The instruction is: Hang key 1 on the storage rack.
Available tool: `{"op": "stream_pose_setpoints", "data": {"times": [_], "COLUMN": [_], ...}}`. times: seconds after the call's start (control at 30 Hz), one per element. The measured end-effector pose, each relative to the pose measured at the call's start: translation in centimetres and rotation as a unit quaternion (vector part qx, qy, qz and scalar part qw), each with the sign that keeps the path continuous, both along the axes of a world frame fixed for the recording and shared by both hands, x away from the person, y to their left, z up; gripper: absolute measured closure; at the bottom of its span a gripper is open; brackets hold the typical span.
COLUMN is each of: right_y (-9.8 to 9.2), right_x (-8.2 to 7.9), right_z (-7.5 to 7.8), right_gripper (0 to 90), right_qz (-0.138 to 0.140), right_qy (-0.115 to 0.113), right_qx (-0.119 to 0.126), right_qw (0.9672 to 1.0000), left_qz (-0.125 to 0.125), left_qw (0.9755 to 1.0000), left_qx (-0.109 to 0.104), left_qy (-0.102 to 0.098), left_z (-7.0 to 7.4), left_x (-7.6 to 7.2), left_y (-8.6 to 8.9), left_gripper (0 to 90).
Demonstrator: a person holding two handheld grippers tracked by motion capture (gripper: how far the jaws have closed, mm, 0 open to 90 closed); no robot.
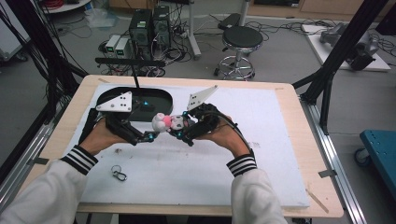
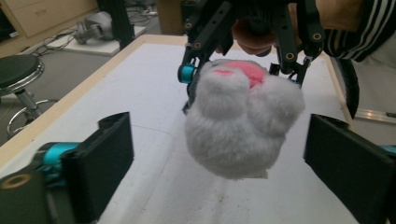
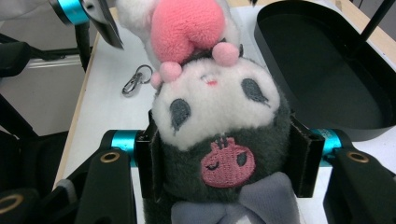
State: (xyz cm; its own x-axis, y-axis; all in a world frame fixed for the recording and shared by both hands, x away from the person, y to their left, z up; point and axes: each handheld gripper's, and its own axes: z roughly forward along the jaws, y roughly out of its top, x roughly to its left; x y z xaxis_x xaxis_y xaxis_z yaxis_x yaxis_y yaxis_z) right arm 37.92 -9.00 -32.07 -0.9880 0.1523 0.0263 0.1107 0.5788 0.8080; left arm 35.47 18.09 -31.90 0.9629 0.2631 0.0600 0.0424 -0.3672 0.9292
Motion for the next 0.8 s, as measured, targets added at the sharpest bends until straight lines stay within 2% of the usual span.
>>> {"op": "stream_pose_setpoints", "data": {"times": [0.07,0.23,0.43,0.6,0.67,0.8], "right_y": [0.08,0.13,0.33,0.55,0.65,0.85], "right_x": [0.01,0.02,0.1,0.09,0.1,0.13], "right_z": [-0.06,-0.1,-0.05,0.03,0.08,0.06], "right_gripper": [42.8,42.8,42.8,42.8,42.8,42.8], "right_qz": [0.0,-0.002,0.0,0.002,0.004,0.004], "right_qy": [0.0,0.007,-0.001,-0.001,-0.001,-0.003], "right_qx": [-0.002,-0.003,-0.003,-0.005,-0.004,-0.004], "right_qw": [1.0,1.0,1.0,1.0,1.0,1.0], "left_qz": [-0.001,-0.011,-0.019,-0.026,-0.028,-0.029], "left_qw": [1.0,0.9999,0.9995,0.9993,0.9992,0.9992], "left_qx": [0.003,0.007,0.026,0.025,0.029,0.025], "left_qy": [0.002,0.004,0.004,0.005,0.004,0.006], "left_z": [0.04,0.16,0.0,-0.02,-0.04,-0.01], "left_x": [0.05,0.07,0.07,0.15,0.15,0.22], "left_y": [-0.2,-0.54,-0.92,-0.87,-0.87,-0.71], "left_gripper": [11.2,18.3,25.9,37.1,38.5,43.3]}}
